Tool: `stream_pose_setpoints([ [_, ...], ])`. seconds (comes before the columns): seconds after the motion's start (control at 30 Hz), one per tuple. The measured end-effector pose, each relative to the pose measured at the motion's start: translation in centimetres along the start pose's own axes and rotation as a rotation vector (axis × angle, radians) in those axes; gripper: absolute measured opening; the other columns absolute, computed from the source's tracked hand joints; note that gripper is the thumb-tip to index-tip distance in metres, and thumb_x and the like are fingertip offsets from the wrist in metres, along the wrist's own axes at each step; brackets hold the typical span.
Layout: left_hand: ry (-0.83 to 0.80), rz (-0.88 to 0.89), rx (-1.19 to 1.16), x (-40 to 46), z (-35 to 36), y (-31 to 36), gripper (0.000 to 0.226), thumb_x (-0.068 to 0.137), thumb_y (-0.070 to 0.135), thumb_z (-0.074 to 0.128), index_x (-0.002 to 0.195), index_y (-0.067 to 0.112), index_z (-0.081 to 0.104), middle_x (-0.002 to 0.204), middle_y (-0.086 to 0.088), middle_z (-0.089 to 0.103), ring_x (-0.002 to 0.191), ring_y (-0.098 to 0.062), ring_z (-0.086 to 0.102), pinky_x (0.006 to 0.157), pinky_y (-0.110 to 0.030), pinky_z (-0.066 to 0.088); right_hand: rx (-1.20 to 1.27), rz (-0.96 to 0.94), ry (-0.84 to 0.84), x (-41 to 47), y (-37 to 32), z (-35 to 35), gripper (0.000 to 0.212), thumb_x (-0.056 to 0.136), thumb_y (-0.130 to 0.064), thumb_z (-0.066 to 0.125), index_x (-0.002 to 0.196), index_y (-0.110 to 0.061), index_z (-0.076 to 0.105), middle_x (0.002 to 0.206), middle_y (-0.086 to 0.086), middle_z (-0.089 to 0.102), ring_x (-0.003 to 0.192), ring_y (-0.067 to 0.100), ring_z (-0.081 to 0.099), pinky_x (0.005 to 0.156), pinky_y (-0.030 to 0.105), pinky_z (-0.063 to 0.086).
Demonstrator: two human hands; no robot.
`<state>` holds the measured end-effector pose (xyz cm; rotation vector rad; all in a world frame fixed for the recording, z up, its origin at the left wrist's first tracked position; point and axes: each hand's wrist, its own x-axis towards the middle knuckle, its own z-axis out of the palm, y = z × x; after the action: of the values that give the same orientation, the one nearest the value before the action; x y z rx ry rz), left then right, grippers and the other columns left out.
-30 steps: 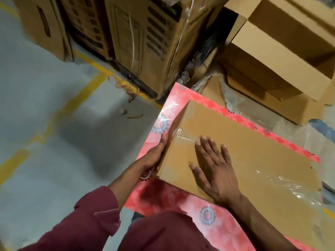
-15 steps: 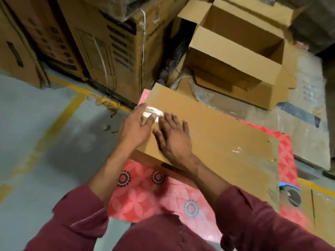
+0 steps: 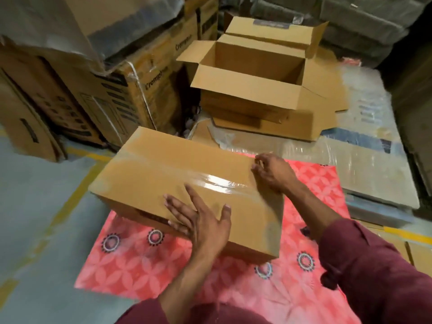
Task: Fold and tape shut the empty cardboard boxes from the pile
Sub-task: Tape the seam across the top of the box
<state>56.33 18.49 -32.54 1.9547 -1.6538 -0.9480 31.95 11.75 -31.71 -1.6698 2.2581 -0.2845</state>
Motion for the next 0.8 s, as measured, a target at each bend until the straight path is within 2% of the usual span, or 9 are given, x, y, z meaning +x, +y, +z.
stream_pose_setpoints([
  [0.07,-0.033,-0.093,-0.047,-2.2,2.1,-0.1,0.126,0.089,0.058,0.070,0.159,0.027,-0.031,0.155,-0.014,-0.051,0.148,-0.031,-0.043,0.123,-0.061,-0.009,0.029,-0.055,0.021,-1.1,2.0,0.4,0.036,0.098,-0.042,0.059,0.128,-0.021,0.066,0.126,0.009,0.071,0.113,0.036,0.066,0.090,0.041,0.054],
  [0.17,-0.059,-0.129,-0.078,-3.4,3.8,0.0,0.125,0.090,0.056,0.071,0.160,0.024,-0.028,0.162,-0.018,-0.040,0.150,-0.031,-0.039,0.125,-0.058,-0.007,0.050,-0.074,0.082,-3.2,3.3,1.3,0.027,0.094,-0.044,0.059,0.105,-0.020,0.062,0.111,0.006,0.073,0.100,0.036,0.067,0.082,0.042,0.053],
  [0.33,-0.063,0.090,0.028,-0.6,2.8,-1.3,0.115,0.087,0.057,0.070,0.167,0.019,-0.003,0.171,-0.022,-0.014,0.158,-0.033,-0.018,0.127,-0.047,-0.004,0.087,0.106,0.057,-6.2,5.3,1.3,0.042,0.091,-0.051,0.067,0.120,-0.020,0.065,0.109,0.013,0.069,0.103,0.037,0.067,0.082,0.042,0.053],
  [0.43,-0.086,0.213,0.106,3.5,1.4,-2.0,0.116,0.076,0.070,0.055,0.167,0.013,0.008,0.172,-0.021,0.002,0.161,-0.031,-0.003,0.128,-0.041,0.002,0.207,0.131,0.043,-8.8,6.6,2.0,0.046,0.083,-0.062,0.072,0.092,-0.018,0.062,0.082,0.008,0.063,0.083,0.035,0.066,0.061,0.035,0.043],
  [0.5,-0.122,0.326,0.171,6.3,0.8,-2.0,0.119,0.073,0.079,0.048,0.166,0.012,0.015,0.172,-0.019,0.010,0.161,-0.029,0.003,0.128,-0.037,0.004,0.317,0.179,0.056,-10.4,6.8,2.5,0.052,0.078,-0.063,0.078,0.107,-0.022,0.070,0.096,0.006,0.069,0.092,0.031,0.068,0.069,0.036,0.050],
  [0.57,-0.188,0.438,0.279,8.8,0.5,-1.7,0.117,0.071,0.084,0.041,0.166,0.017,0.021,0.173,-0.016,0.010,0.161,-0.030,0.004,0.128,-0.040,0.006,0.388,0.244,0.059,-12.0,6.4,2.7,0.070,0.073,-0.065,0.082,0.124,-0.020,0.066,0.111,0.004,0.069,0.102,0.026,0.067,0.080,0.036,0.053],
  [0.63,-0.231,0.505,0.413,10.3,0.5,-0.6,0.111,0.073,0.084,0.036,0.165,0.025,0.022,0.174,-0.012,0.007,0.161,-0.030,0.004,0.128,-0.051,0.008,0.438,0.299,0.077,-13.2,6.2,3.3,0.070,0.072,-0.065,0.083,0.121,-0.020,0.063,0.109,0.001,0.066,0.098,0.023,0.066,0.076,0.035,0.050],
  [0.73,-0.196,0.573,0.532,8.9,1.3,1.9,0.102,0.079,0.083,0.032,0.165,0.029,0.020,0.174,-0.007,0.010,0.161,-0.026,0.005,0.124,-0.065,0.008,0.559,0.299,0.103,-14.8,6.9,3.9,0.057,0.078,-0.062,0.080,0.118,-0.026,0.061,0.103,-0.006,0.067,0.088,0.017,0.067,0.070,0.033,0.048],
  [0.8,-0.195,0.647,0.483,5.7,2.6,3.3,0.100,0.083,0.084,0.025,0.165,0.028,0.021,0.174,-0.005,0.011,0.161,-0.023,0.006,0.125,-0.063,0.009,0.645,0.263,0.106,-15.6,8.2,4.0,0.037,0.088,-0.060,0.072,0.109,-0.030,0.066,0.100,-0.012,0.072,0.087,0.012,0.070,0.073,0.033,0.052],
])
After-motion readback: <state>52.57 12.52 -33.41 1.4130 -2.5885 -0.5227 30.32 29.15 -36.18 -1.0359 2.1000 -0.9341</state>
